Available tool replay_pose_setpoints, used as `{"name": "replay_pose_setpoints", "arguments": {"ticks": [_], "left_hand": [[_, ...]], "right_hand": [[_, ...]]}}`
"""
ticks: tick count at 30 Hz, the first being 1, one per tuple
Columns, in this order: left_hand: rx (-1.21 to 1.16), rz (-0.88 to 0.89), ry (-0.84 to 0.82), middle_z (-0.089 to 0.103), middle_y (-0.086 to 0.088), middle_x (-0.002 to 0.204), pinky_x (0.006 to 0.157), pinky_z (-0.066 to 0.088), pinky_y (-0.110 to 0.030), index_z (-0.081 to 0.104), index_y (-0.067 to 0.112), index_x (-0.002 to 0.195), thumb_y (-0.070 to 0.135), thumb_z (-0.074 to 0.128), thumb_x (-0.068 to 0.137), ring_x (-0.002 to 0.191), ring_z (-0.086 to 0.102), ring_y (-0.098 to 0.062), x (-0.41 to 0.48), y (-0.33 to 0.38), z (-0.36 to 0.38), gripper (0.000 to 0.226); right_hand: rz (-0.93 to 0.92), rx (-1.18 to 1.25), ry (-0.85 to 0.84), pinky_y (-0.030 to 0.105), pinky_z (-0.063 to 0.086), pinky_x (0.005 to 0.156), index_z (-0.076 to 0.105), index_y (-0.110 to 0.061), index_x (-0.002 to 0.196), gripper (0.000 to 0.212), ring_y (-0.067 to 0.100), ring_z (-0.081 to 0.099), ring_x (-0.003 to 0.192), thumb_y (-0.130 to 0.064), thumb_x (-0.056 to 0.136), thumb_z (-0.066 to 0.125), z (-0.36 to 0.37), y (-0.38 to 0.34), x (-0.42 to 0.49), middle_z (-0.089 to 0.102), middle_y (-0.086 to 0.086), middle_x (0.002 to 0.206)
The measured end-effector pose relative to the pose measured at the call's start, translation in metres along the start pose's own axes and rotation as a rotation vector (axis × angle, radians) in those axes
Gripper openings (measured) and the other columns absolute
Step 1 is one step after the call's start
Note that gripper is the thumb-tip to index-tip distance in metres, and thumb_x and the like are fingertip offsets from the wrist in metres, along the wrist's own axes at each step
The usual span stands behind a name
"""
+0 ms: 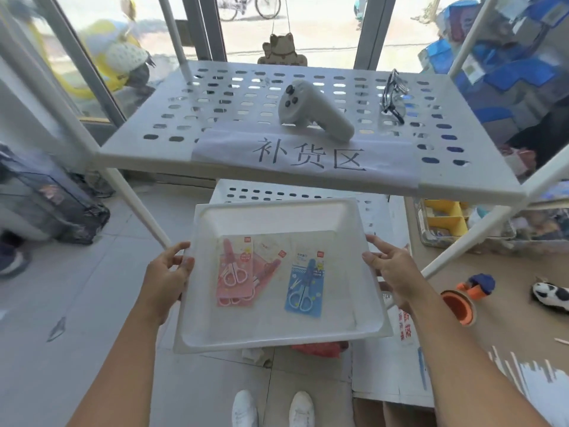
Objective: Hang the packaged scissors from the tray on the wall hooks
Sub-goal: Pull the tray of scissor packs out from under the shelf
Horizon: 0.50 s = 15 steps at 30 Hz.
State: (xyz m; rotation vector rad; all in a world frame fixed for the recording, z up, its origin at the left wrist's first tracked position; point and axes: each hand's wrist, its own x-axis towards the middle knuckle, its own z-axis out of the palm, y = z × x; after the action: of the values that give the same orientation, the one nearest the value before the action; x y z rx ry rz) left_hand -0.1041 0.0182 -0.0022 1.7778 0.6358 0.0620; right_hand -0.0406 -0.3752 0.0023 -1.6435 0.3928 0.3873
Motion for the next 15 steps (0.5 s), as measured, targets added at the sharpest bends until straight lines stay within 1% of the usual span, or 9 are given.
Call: {"name": "replay_pose_setpoints", "arguments": {"ticks": [2, 5, 8, 10, 12, 14, 15], "left_hand": [[0.012, 0.006, 0.032, 0.064, -0.01, 0.107, 0.059, 0.055, -0.039, 0.06, 0.023, 0.126, 0.012, 0.054, 0.101, 0.079, 0.065, -0.026, -0.013, -0.007, -0.012, 0.028], [0.008, 0.017, 0.07, 0.064, -0.01, 0.104, 0.054, 0.053, -0.036, 0.061, 0.024, 0.122, 0.012, 0.054, 0.101, 0.075, 0.065, -0.027, -0.032, -0.015, -0.031, 0.025], [-0.013, 0.014, 0.101, 0.063, -0.007, 0.101, 0.053, 0.053, -0.036, 0.059, 0.026, 0.122, 0.013, 0.054, 0.101, 0.073, 0.064, -0.026, -0.051, -0.025, -0.055, 0.025], [-0.032, 0.004, 0.107, 0.063, -0.008, 0.102, 0.052, 0.053, -0.037, 0.059, 0.025, 0.124, 0.014, 0.055, 0.101, 0.074, 0.063, -0.026, -0.066, -0.036, -0.075, 0.026], [-0.064, -0.009, 0.127, 0.064, -0.009, 0.102, 0.053, 0.052, -0.037, 0.059, 0.027, 0.121, 0.012, 0.054, 0.101, 0.074, 0.063, -0.027, -0.084, -0.05, -0.099, 0.025], [-0.103, -0.028, 0.171, 0.064, -0.008, 0.1, 0.055, 0.052, -0.037, 0.059, 0.027, 0.119, 0.009, 0.054, 0.101, 0.073, 0.063, -0.026, -0.106, -0.064, -0.124, 0.026], [-0.118, -0.04, 0.2, 0.065, -0.007, 0.099, 0.057, 0.051, -0.037, 0.059, 0.027, 0.119, 0.009, 0.054, 0.101, 0.072, 0.062, -0.026, -0.118, -0.072, -0.138, 0.026]], "right_hand": [[-0.004, -0.009, -0.027, 0.049, 0.059, 0.078, 0.058, -0.031, 0.138, 0.043, 0.027, 0.07, 0.095, -0.01, 0.101, 0.057, 0.008, 0.0, -0.005, 0.074, 0.01, 0.109], [-0.02, -0.013, -0.061, 0.041, 0.056, 0.069, 0.06, -0.031, 0.136, 0.039, 0.024, 0.07, 0.091, -0.012, 0.102, 0.056, 0.025, 0.001, -0.016, 0.074, 0.01, 0.109], [-0.034, -0.036, -0.095, 0.04, 0.054, 0.069, 0.06, -0.03, 0.137, 0.039, 0.025, 0.07, 0.092, -0.015, 0.102, 0.057, 0.042, 0.002, -0.028, 0.074, 0.011, 0.112], [-0.042, -0.059, -0.118, 0.044, 0.057, 0.073, 0.061, -0.032, 0.136, 0.038, 0.027, 0.071, 0.095, -0.015, 0.102, 0.057, 0.056, 0.004, -0.039, 0.074, 0.012, 0.113], [-0.051, -0.077, -0.156, 0.047, 0.059, 0.077, 0.063, -0.038, 0.129, 0.036, 0.029, 0.071, 0.096, -0.016, 0.101, 0.058, 0.074, 0.007, -0.055, 0.073, 0.014, 0.114], [-0.056, -0.098, -0.185, 0.043, 0.057, 0.074, 0.064, -0.039, 0.126, 0.035, 0.028, 0.07, 0.093, -0.016, 0.101, 0.058, 0.096, 0.012, -0.073, 0.073, 0.013, 0.113], [-0.063, -0.116, -0.202, 0.042, 0.056, 0.073, 0.064, -0.037, 0.129, 0.036, 0.027, 0.07, 0.093, -0.016, 0.101, 0.059, 0.108, 0.016, -0.083, 0.073, 0.012, 0.112]]}}
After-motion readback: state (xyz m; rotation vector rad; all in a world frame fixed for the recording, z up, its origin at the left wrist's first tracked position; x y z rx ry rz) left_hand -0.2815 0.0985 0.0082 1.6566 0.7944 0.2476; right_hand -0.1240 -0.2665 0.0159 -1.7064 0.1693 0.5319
